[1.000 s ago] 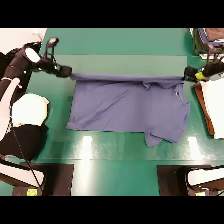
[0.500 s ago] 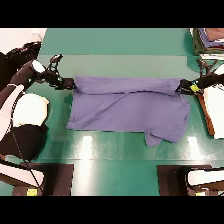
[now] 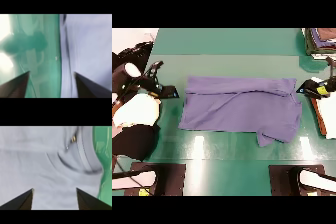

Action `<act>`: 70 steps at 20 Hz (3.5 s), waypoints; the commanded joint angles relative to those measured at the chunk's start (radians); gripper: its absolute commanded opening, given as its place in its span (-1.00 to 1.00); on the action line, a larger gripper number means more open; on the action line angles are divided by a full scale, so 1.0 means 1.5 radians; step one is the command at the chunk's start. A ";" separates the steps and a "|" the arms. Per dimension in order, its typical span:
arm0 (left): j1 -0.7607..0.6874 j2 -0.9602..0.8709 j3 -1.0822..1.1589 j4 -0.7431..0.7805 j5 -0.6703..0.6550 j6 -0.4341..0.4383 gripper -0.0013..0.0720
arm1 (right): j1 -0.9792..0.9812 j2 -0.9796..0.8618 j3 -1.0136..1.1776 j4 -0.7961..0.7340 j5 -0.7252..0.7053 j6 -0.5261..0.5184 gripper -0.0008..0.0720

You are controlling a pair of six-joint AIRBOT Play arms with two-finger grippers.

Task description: Fold the shirts.

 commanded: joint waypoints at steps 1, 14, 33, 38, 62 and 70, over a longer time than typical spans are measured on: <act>0.011 0.103 -0.145 -0.026 -0.030 0.027 0.91 | -0.033 0.082 -0.074 0.006 0.013 -0.005 0.70; 0.011 0.164 -0.330 -0.176 0.032 0.168 0.69 | -0.036 0.179 -0.122 0.007 0.038 -0.005 0.70; 0.011 0.165 -0.330 -0.195 0.041 0.168 -0.90 | -0.136 0.199 -0.454 -0.003 0.054 -0.004 0.39; 0.011 0.165 -0.330 -0.197 0.041 0.167 -0.90 | -0.136 0.199 -0.474 0.095 0.000 -0.041 -0.03; 0.011 0.244 -0.167 -0.069 0.021 -0.016 -0.90 | 0.089 0.123 -0.045 -0.065 0.096 -0.011 -0.94; 0.011 -0.033 -0.023 -0.125 0.091 0.029 -0.90 | 0.153 -0.190 0.205 -0.065 0.093 0.012 -0.94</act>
